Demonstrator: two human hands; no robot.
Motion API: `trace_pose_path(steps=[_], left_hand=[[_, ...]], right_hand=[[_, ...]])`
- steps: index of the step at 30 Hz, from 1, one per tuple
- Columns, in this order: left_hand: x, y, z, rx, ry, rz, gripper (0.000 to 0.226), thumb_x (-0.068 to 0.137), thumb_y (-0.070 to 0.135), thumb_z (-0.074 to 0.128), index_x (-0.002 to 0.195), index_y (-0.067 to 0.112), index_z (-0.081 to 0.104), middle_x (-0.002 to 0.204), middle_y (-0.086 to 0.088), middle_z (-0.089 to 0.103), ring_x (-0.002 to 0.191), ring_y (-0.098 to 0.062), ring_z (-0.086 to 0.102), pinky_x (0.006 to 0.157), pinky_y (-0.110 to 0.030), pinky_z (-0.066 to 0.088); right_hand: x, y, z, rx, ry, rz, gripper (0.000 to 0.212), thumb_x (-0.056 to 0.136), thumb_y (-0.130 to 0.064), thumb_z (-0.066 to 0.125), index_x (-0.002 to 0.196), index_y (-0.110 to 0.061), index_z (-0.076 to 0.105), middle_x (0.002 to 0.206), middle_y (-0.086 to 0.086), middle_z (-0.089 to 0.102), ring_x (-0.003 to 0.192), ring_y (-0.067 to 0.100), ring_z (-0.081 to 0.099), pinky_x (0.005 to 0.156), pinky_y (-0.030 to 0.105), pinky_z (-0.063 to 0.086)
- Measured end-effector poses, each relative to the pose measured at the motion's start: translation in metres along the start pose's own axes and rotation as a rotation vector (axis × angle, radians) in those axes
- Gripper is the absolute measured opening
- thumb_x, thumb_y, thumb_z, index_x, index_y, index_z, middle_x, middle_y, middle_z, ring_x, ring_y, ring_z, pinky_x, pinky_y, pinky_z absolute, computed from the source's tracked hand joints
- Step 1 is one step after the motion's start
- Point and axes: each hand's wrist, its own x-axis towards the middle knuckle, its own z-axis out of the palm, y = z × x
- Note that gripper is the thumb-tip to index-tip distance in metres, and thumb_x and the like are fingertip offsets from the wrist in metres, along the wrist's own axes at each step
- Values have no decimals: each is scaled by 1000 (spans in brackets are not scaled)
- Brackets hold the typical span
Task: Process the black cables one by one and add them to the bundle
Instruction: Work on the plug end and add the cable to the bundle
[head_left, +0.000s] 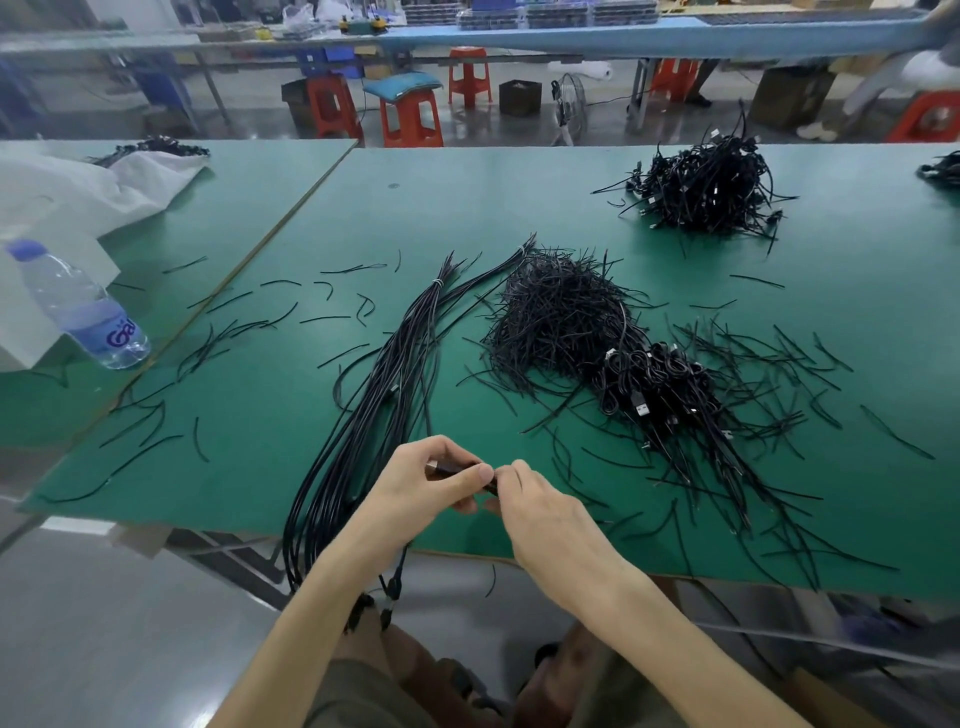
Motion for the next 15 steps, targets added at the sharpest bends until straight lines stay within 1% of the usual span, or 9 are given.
trace_pose_path(steps=[1,3,6,8,10,11,13,15], left_hand=[[2,1,-3,41,-51,-53,19,93,27,75,99,10,72,84,-2,78,74,-19,75,71,-23,58],[5,2,-12,142,-178,-129,23,96,33,69,101,10,70,86,-2,79,75,-18,76,70,-22,58],[9,3,-27,333,-309,-96,31,97,47,64,97,16,69,85,2,78,69,-15,74,69,-24,59],[12,2,-32,417,-318,-54,34,96,52,62,91,20,70,79,5,77,61,-12,69,61,-21,55],[14,1,-35,462,-274,-18,35,96,53,61,82,21,70,65,8,70,52,-8,61,53,-19,47],[16,0,-37,472,-255,-10,35,97,51,61,81,21,69,63,8,69,50,-8,60,51,-17,45],[17,-3,-39,472,-263,-3,36,100,48,58,86,18,69,68,6,72,53,-10,64,51,-18,47],[18,-7,-35,445,-319,-12,38,105,47,48,95,15,67,77,4,74,57,-14,65,53,-24,52]], right_hand=[[2,3,0,-28,-7,-12,31,96,3,43,121,-14,41,104,-1,38,88,18,45,63,30,39],[5,9,2,-79,-7,-61,31,93,6,45,112,-17,40,97,-3,34,83,17,41,61,29,33],[14,14,4,-139,-25,-154,36,87,9,48,111,-17,42,99,-1,40,86,19,44,60,31,34],[22,15,4,-175,-26,-211,38,84,10,50,113,-14,45,101,1,45,86,20,45,59,31,34],[30,16,2,-195,-12,-257,39,82,11,50,112,-13,48,101,3,47,86,21,46,58,32,34],[33,16,2,-198,-9,-276,39,82,11,49,113,-12,48,102,4,48,86,22,46,59,32,34],[39,15,1,-193,-6,-288,36,86,9,45,114,-12,47,104,4,47,89,23,47,60,33,34],[45,14,2,-195,13,-289,31,89,6,43,114,-13,47,105,4,48,90,23,49,61,33,35]])
